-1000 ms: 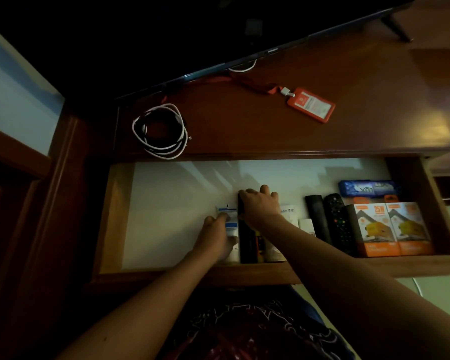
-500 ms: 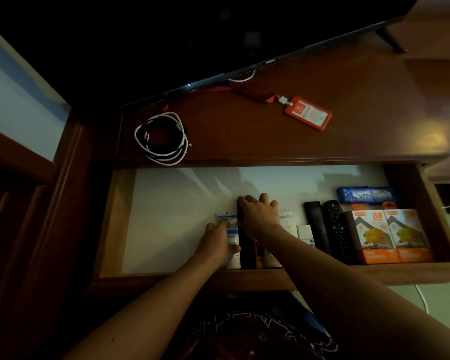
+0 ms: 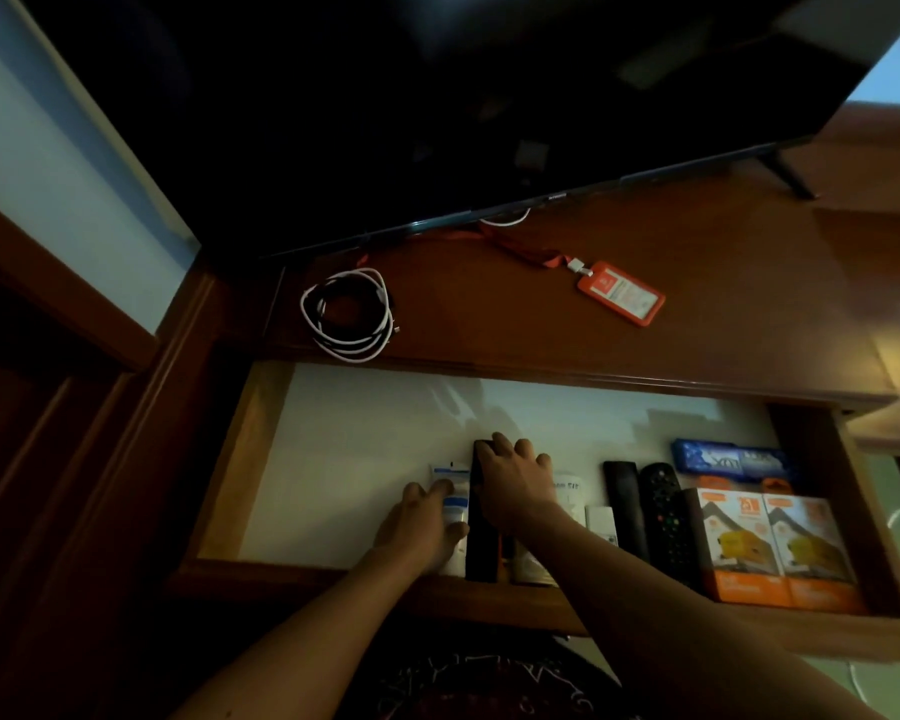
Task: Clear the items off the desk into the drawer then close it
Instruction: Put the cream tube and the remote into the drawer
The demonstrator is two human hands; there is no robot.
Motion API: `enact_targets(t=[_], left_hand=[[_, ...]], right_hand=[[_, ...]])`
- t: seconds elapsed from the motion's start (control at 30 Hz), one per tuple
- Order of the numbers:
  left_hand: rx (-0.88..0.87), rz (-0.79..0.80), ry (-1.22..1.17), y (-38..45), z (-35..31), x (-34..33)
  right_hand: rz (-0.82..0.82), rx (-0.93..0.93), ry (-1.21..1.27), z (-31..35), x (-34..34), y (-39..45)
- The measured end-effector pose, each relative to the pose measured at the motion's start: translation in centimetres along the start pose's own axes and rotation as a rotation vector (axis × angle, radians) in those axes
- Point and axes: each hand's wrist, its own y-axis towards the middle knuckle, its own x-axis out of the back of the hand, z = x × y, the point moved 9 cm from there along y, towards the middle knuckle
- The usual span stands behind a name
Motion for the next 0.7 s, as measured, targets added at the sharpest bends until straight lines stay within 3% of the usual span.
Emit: enact_targets(t=[0.47, 0.7], left_hand=[[0.055, -0.094, 0.039, -1.1, -1.5, 2.1], [0.028, -0.331, -0.013, -2.4, -2.9, 7.6]], right_hand=[[-0.054, 0.061, 0.022, -2.0, 2.9, -1.7], [-0.144, 0.129, 0.062, 0.0, 6.8, -1.6]])
